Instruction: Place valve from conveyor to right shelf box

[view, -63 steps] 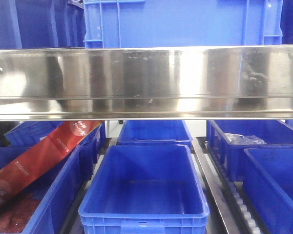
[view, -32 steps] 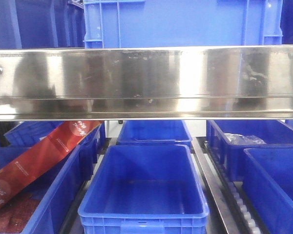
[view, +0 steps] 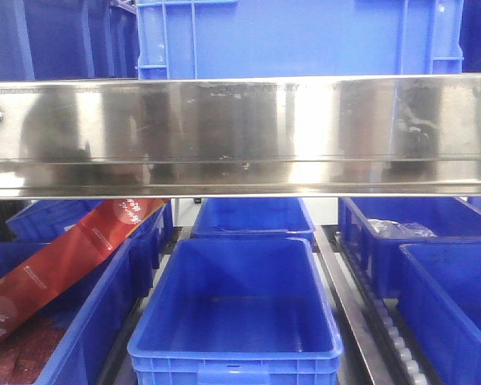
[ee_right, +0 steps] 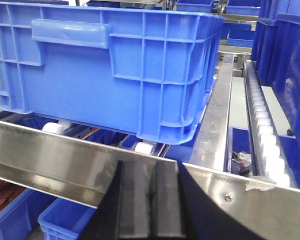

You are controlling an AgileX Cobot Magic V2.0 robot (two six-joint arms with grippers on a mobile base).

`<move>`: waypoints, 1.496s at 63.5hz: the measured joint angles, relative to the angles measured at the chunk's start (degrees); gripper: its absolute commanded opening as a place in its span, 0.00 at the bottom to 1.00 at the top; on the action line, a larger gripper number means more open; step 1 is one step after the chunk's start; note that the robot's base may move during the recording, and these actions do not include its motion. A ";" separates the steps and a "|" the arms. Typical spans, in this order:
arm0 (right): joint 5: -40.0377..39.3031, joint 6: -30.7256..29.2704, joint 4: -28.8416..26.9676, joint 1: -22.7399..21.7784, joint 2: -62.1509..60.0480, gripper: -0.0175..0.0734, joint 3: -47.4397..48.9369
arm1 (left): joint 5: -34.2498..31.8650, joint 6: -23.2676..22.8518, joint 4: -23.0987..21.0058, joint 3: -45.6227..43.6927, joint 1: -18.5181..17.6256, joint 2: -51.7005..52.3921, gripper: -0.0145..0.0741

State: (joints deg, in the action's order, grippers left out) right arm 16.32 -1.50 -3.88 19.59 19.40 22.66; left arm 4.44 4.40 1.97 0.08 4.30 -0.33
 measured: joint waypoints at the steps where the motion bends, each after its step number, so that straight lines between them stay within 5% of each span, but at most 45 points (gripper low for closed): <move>1: 0.00 0.00 0.00 0.00 0.00 0.01 0.00 | 0.00 0.00 0.00 0.00 0.00 0.00 0.04; 45: -0.27 0.00 0.00 -0.11 0.00 0.01 0.00 | -0.05 0.00 0.00 0.00 0.00 0.00 0.04; 77: -8.99 0.00 -1.67 -18.42 -10.08 0.01 -14.61 | -0.05 0.00 0.00 0.00 0.00 0.00 0.04; 95: -9.36 -1.27 -1.92 -20.81 -18.81 0.01 -22.30 | -0.05 0.00 0.00 0.00 0.00 0.00 0.04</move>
State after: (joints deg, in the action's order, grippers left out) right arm 6.96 -2.77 -5.79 -1.22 0.59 0.36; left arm 4.39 4.40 1.97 0.08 4.30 -0.33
